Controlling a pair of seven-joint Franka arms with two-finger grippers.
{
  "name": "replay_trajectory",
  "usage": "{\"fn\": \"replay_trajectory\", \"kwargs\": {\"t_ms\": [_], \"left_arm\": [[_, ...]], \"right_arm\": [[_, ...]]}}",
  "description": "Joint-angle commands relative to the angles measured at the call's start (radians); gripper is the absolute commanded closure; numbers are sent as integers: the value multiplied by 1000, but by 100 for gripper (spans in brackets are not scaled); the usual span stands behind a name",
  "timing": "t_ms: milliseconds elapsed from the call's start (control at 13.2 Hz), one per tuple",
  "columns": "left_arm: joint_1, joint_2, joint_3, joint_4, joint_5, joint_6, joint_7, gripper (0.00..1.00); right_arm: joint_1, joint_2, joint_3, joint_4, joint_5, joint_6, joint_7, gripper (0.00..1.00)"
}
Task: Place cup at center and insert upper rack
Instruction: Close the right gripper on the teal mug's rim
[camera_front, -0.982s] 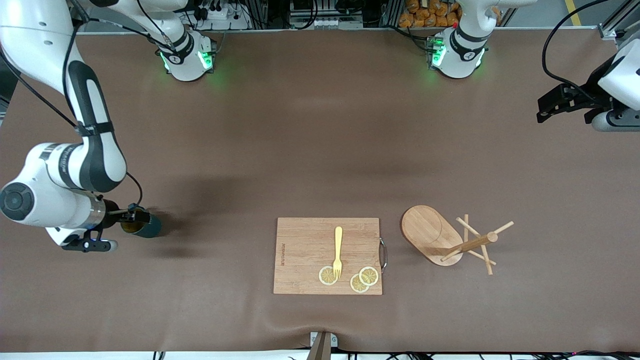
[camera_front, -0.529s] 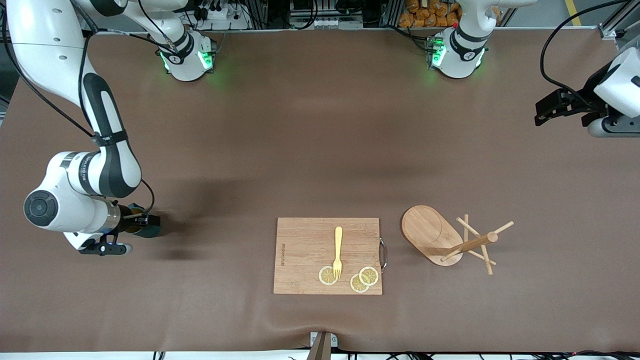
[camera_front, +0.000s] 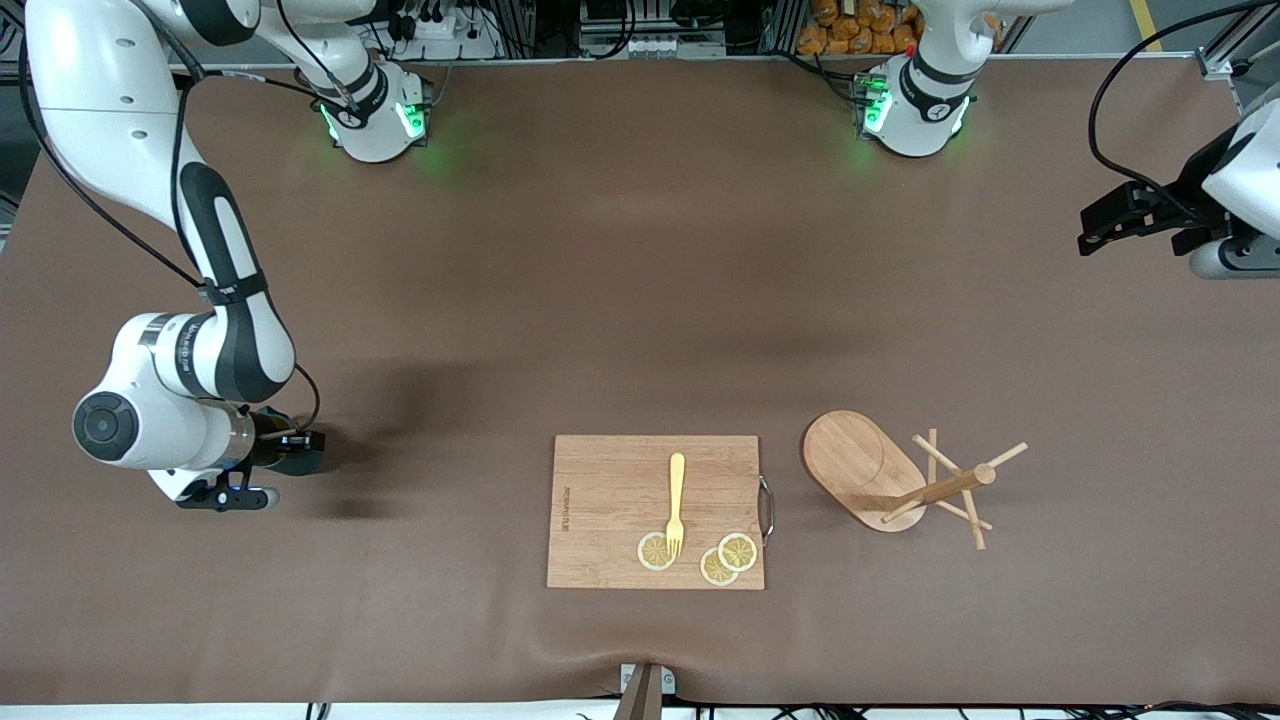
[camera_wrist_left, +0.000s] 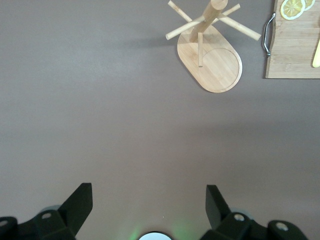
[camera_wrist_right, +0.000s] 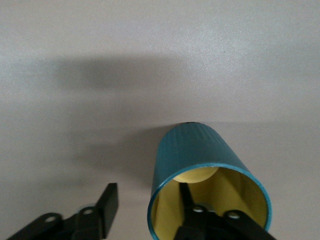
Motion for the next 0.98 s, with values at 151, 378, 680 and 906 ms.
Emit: {"fn": "replay_trajectory", "kwargs": {"t_ms": [151,378,680,906], "left_arm": [[-2,-14,-11,7,7,-5,-12,0],[-6,-16,-12,9,13,-7,-10,0],[-1,-34,-11,7,24,-13,-9,0],[-3,-37,-12,9,24,-14,-3,0]], "right_arm": [[3,4,-2,8,12,-25,-3,93],[3,2,-2,8,14,-34,-5,100],[3,-12,33,22,17,-71,4,100],[3,-30,82,33,23,-77,12,100]]}}
